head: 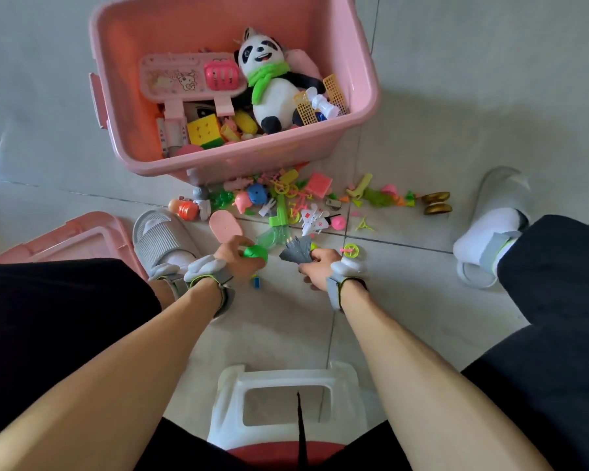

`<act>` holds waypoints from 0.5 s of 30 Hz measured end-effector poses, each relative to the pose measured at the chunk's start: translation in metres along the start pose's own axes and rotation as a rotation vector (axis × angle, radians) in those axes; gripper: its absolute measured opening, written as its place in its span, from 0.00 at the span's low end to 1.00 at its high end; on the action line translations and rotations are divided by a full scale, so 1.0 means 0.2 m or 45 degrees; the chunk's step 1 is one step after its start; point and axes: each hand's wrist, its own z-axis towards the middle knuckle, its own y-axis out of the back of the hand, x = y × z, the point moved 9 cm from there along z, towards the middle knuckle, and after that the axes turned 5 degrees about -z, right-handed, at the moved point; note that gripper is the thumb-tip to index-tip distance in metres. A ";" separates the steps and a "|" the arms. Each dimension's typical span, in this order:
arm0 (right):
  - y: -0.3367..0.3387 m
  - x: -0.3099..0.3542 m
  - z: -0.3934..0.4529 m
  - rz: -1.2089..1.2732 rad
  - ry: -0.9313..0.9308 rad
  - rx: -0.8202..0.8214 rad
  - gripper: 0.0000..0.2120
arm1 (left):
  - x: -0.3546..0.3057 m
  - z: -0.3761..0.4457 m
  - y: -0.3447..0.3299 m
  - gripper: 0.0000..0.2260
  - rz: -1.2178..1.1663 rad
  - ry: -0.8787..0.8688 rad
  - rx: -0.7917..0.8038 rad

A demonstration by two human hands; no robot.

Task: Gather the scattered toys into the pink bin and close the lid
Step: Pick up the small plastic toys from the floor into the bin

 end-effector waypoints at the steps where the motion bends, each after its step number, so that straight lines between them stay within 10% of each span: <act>1: 0.02 0.02 -0.03 0.072 -0.004 0.008 0.07 | -0.04 -0.01 0.00 0.20 -0.025 -0.029 0.015; 15: 0.24 0.43 -0.36 0.425 0.162 0.000 0.07 | -0.51 -0.25 0.28 0.21 0.107 -0.310 0.178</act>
